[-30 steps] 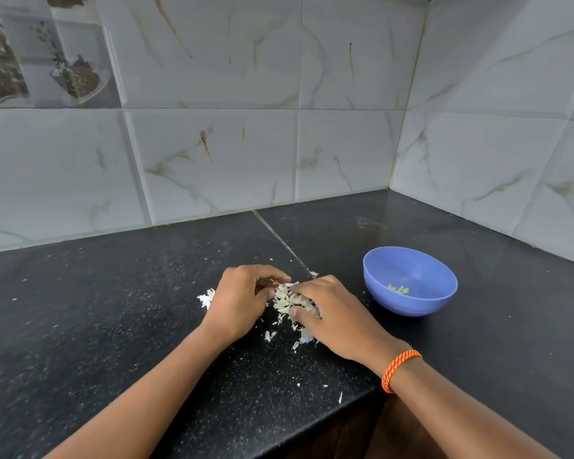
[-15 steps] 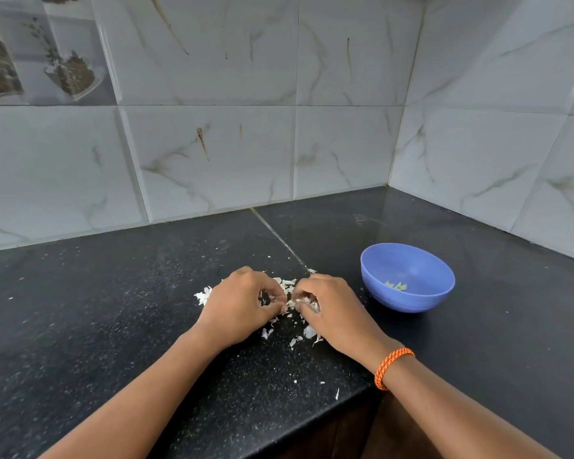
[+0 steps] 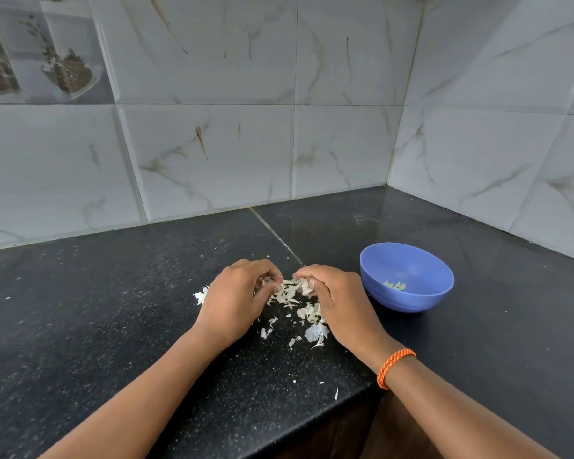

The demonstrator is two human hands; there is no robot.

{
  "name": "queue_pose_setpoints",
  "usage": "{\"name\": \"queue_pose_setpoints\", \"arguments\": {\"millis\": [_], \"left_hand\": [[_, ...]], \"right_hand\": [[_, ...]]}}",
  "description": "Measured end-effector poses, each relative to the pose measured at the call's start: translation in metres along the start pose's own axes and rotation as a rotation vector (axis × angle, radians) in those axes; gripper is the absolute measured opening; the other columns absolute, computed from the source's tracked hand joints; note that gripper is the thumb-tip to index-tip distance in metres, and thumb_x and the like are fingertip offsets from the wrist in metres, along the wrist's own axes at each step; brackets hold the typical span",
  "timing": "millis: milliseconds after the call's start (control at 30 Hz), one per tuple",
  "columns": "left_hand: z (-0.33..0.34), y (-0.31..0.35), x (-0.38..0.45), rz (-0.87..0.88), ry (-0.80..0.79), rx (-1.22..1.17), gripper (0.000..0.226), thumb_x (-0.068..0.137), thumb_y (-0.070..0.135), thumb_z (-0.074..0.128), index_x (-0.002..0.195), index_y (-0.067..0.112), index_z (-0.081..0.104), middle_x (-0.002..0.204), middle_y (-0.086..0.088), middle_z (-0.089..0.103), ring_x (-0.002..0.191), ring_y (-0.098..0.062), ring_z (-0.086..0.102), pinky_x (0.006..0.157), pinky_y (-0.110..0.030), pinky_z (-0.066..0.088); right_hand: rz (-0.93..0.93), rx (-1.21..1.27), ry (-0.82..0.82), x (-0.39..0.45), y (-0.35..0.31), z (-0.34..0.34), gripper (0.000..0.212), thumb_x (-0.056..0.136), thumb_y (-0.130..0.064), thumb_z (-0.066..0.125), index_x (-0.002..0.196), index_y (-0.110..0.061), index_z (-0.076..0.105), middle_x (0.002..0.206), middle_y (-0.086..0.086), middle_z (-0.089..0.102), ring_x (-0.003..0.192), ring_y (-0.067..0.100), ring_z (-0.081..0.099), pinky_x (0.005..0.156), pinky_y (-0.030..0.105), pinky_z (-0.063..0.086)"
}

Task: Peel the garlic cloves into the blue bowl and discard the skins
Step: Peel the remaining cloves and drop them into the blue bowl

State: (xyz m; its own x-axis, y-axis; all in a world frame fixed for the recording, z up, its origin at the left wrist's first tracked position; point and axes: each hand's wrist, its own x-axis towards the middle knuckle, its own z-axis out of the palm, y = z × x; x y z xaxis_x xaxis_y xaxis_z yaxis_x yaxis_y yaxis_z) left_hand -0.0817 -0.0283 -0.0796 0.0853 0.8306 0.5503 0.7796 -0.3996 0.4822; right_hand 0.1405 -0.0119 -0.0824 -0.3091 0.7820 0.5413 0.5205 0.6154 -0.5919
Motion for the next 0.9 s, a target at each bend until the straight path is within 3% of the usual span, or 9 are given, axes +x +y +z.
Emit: {"name": "queue_pose_setpoints", "arguments": {"millis": [133,267,367,500,600,700,800,900], "left_hand": [[-0.0022,0.0000,0.0004,-0.015,0.028,-0.038,0.015,0.089,0.031,0.088,0.092,0.040,0.076,0.081,0.021,0.072,0.077,-0.001,0.065,0.068,-0.034,0.055],[-0.0040,0.0029,0.0011,-0.024,0.058,-0.110,0.015,0.087,0.029,0.090,0.091,0.036,0.078,0.082,0.023,0.075,0.074,-0.005,0.070,0.068,-0.034,0.058],[-0.0033,0.0061,0.0009,-0.075,0.078,-0.219,0.015,0.085,0.024,0.092,0.086,0.033,0.080,0.081,0.021,0.076,0.074,-0.009,0.072,0.071,-0.037,0.060],[-0.0001,0.0063,-0.0006,-0.158,0.056,-0.383,0.014,0.086,0.022,0.091,0.084,0.032,0.081,0.076,0.005,0.077,0.072,-0.026,0.072,0.072,-0.051,0.060],[0.0000,0.0063,-0.0015,-0.187,0.046,-0.453,0.013,0.088,0.023,0.090,0.086,0.033,0.083,0.077,0.000,0.078,0.075,-0.035,0.072,0.073,-0.057,0.060],[-0.0009,0.0072,-0.0016,-0.197,0.056,-0.484,0.013,0.088,0.023,0.090,0.086,0.034,0.083,0.076,-0.003,0.077,0.072,-0.036,0.069,0.068,-0.054,0.058],[-0.0007,0.0072,-0.0014,-0.202,0.068,-0.488,0.013,0.088,0.023,0.090,0.086,0.034,0.083,0.078,-0.002,0.077,0.065,-0.022,0.061,0.064,-0.048,0.053],[-0.0003,0.0080,-0.0021,-0.207,0.071,-0.496,0.013,0.088,0.023,0.090,0.087,0.034,0.083,0.079,-0.003,0.077,0.067,-0.032,0.062,0.063,-0.049,0.053]], "right_hand": [[-0.026,0.014,0.013,-0.0019,-0.0028,0.0029,0.029,0.101,-0.003,0.068,0.121,-0.021,0.077,0.109,-0.010,0.077,0.102,0.002,0.072,0.090,0.025,0.059],[-0.028,0.071,0.044,0.0001,-0.0053,0.0027,0.015,0.095,-0.008,0.078,0.104,-0.020,0.077,0.094,-0.008,0.073,0.088,0.009,0.073,0.076,0.019,0.058],[-0.049,0.067,0.049,-0.0003,-0.0046,0.0017,0.005,0.100,-0.017,0.074,0.100,-0.021,0.077,0.088,-0.011,0.073,0.082,0.013,0.072,0.072,0.026,0.057],[-0.067,0.056,0.014,-0.0011,0.0001,0.0028,0.018,0.106,-0.013,0.064,0.113,-0.019,0.080,0.098,-0.012,0.076,0.094,0.008,0.072,0.082,0.032,0.059],[-0.093,-0.008,0.040,-0.0003,-0.0011,0.0035,0.015,0.101,-0.017,0.074,0.110,-0.024,0.083,0.101,-0.015,0.069,0.098,0.009,0.066,0.081,0.035,0.056],[-0.081,-0.057,0.108,-0.0003,-0.0050,0.0037,0.007,0.089,-0.024,0.086,0.093,-0.029,0.084,0.103,-0.017,0.056,0.095,0.011,0.062,0.072,0.038,0.055],[-0.052,-0.085,0.138,0.0002,-0.0085,0.0024,0.015,0.084,-0.033,0.091,0.080,-0.030,0.077,0.101,-0.018,0.048,0.087,0.011,0.057,0.066,0.033,0.051],[-0.080,-0.083,0.107,-0.0004,-0.0080,0.0020,0.017,0.092,-0.039,0.083,0.084,-0.026,0.077,0.097,-0.015,0.051,0.085,0.013,0.058,0.066,0.036,0.051]]}}
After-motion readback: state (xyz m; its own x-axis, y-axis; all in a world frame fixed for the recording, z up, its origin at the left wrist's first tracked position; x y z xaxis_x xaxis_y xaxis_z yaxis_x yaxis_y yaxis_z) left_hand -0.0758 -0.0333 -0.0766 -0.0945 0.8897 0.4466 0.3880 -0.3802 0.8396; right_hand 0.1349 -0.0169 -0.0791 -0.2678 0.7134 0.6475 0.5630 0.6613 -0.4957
